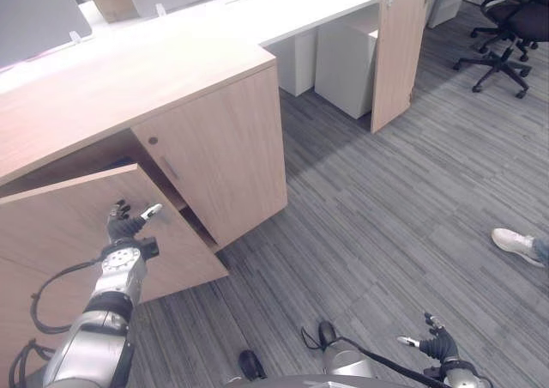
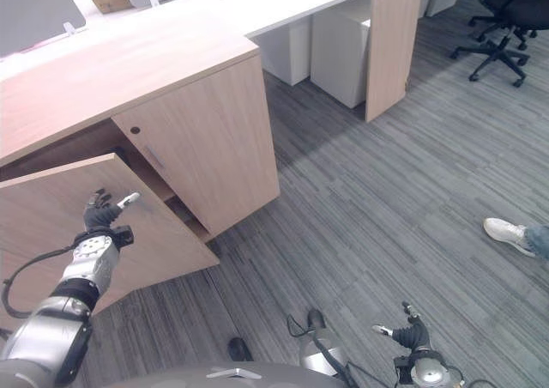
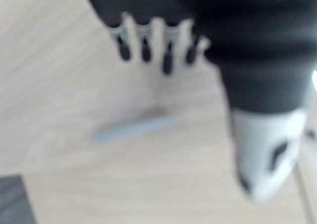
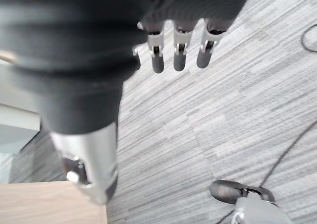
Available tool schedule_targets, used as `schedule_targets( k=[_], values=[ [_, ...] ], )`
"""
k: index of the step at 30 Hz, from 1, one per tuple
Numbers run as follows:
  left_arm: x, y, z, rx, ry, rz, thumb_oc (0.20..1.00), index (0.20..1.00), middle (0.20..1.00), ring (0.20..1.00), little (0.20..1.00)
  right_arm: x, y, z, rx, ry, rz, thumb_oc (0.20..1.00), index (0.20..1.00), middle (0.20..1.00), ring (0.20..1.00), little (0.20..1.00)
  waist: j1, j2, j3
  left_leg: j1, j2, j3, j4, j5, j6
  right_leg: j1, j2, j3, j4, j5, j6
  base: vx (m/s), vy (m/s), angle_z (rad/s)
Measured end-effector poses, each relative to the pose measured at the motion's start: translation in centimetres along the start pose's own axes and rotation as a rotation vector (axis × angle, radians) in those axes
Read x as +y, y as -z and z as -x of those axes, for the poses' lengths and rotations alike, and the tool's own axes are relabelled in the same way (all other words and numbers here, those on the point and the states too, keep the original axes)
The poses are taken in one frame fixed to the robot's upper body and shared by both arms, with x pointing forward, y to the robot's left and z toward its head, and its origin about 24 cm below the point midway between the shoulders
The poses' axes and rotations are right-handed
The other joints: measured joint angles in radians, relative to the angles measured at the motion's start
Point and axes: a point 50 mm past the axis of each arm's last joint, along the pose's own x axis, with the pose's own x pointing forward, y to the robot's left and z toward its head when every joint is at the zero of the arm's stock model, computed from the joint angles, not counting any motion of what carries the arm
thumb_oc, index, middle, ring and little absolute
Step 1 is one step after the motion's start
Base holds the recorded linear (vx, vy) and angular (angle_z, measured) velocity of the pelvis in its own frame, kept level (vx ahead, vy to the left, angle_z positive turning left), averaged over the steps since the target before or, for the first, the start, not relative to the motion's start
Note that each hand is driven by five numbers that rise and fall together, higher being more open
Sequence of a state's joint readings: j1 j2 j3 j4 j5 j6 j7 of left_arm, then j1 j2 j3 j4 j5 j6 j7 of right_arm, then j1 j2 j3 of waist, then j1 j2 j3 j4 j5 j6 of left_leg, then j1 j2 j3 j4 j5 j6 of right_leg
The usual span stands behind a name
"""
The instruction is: Put the empty folder in the office cabinet
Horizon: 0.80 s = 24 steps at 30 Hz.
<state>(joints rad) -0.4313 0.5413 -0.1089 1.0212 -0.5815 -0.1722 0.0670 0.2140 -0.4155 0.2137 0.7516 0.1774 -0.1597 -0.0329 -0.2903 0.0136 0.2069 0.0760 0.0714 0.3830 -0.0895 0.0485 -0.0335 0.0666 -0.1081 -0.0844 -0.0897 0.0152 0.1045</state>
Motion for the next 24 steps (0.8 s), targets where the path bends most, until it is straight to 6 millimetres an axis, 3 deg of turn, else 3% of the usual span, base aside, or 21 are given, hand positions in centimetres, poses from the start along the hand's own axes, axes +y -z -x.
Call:
schedule_targets(
  k=[4, 7, 10, 11, 19, 24],
  values=[
    [3.3, -1.9, -0.2, -0.043, -0.136, -0.017, 1.000, 1.000, 1.000, 1.000, 1.000, 0.0, 0.5, 0.2, 0.009, 0.011, 0.010, 1.000, 1.000, 1.000, 1.000, 1.000, 0.000, -0.001, -0.001, 0.010, -0.002, 0.001, 0.000, 0.008, -0.002, 0.002, 0.000, 0.007, 0.001, 0.003, -0.007, 0.01, 0.019, -0.01],
    [4.7, -2.6, -0.1, -0.055, -0.187, -0.041, 1.000, 1.000, 1.000, 1.000, 1.000, -0.1, 1.0, 0.3, 0.021, 0.015, 0.020, 1.000, 1.000, 1.000, 1.000, 1.000, 0.002, 0.000, -0.002, 0.018, -0.004, 0.000, 0.000, 0.042, 0.007, 0.014, 0.001, 0.016, 0.001, 0.023, -0.025, -0.01, 0.040, 0.04],
    [6.0, -3.4, 0.0, -0.077, -0.247, -0.075, 1.000, 1.000, 1.000, 1.000, 1.000, -0.1, 0.8, 0.3, 0.009, 0.019, 0.020, 1.000, 1.000, 1.000, 1.000, 1.000, 0.001, -0.001, -0.002, 0.022, -0.010, -0.001, 0.000, 0.062, 0.014, 0.018, -0.002, 0.017, 0.006, 0.062, 0.002, -0.02, 0.035, 0.04],
    [6.1, -3.6, -0.1, -0.083, -0.259, -0.074, 1.000, 1.000, 1.000, 1.000, 1.000, -0.1, 1.0, 0.3, 0.011, 0.020, 0.020, 1.000, 1.000, 1.000, 1.000, 1.000, 0.002, -0.001, -0.003, 0.030, -0.016, -0.008, 0.000, 0.059, 0.018, 0.027, -0.006, 0.018, 0.006, 0.094, 0.018, 0.00, 0.060, 0.14],
    [5.6, -3.4, -0.3, -0.063, -0.206, -0.088, 1.000, 1.000, 1.000, 1.000, 1.000, -0.1, 0.3, 0.1, -0.021, 0.026, 0.021, 1.000, 1.000, 1.000, 1.000, 1.000, 0.025, 0.003, -0.005, 0.041, -0.024, -0.018, 0.001, 0.055, 0.024, 0.043, -0.012, 0.000, 0.007, 0.097, 0.017, -0.05, 0.024, 0.05],
    [4.1, -0.4, 0.3, 0.010, -0.155, -0.077, 1.000, 1.000, 1.000, 1.000, 1.000, 0.0, -0.6, -0.4, -0.048, 0.019, 0.031, 1.000, 1.000, 1.000, 1.000, 1.000, 0.030, 0.002, -0.004, 0.040, -0.027, -0.033, 0.000, 0.050, 0.018, 0.049, -0.018, -0.012, 0.007, 0.096, 0.017, -0.06, -0.020, 0.09]
  ],
)
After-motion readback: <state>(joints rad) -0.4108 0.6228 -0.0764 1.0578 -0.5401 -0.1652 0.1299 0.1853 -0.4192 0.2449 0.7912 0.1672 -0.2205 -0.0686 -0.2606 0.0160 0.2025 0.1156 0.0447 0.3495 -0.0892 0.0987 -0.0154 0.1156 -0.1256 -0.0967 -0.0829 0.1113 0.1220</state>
